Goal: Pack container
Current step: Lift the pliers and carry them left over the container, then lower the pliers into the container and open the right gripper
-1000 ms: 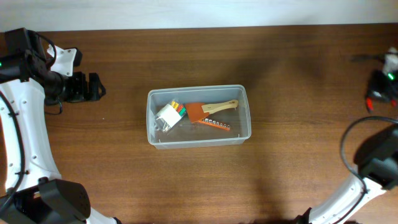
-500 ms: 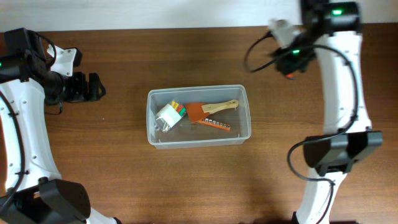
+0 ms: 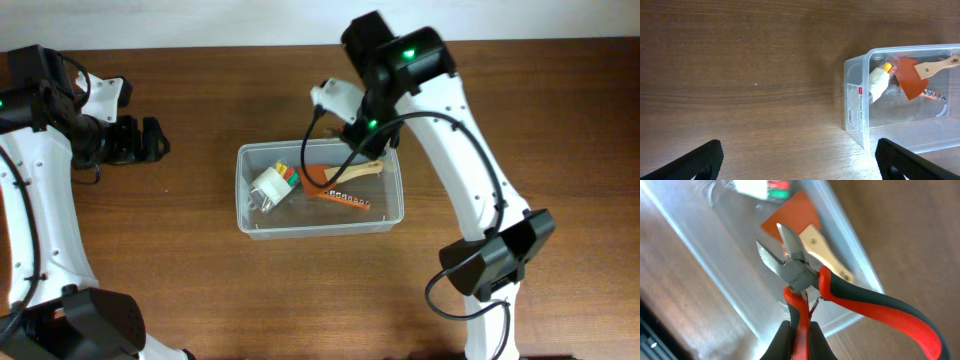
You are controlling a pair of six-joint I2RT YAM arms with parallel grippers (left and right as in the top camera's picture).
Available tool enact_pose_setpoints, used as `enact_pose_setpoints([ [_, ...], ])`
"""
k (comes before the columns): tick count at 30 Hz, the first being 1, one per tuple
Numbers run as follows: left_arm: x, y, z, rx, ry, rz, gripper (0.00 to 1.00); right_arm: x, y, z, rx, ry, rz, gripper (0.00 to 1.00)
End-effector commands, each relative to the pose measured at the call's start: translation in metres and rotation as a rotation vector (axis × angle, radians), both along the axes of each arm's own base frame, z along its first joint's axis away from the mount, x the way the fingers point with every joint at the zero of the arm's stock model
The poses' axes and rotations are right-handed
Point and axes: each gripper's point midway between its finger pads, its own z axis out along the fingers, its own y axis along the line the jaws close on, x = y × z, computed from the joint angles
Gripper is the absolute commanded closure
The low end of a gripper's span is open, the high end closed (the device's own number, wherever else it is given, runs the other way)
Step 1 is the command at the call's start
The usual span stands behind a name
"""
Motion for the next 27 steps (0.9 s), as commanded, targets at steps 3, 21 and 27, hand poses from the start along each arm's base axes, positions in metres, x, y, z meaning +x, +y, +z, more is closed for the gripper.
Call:
enact_pose_setpoints([
  [3, 0.004, 0.0, 0.005, -0.012, -0.018, 0.009, 0.01, -0.022, 0.016, -0.024, 0.014, 0.089, 0.124, 0.96],
  [21, 0.004, 0.0, 0.005, -0.012, -0.018, 0.009, 0.01, -0.025, 0.023, -0.094, 0.024, 0.174, 0.126, 0.91],
  [27, 0.004, 0.0, 0.005, -0.012, -0.018, 0.009, 0.01, -0.023, 0.031, -0.101, 0.061, 0.179, 0.129, 0.9],
])
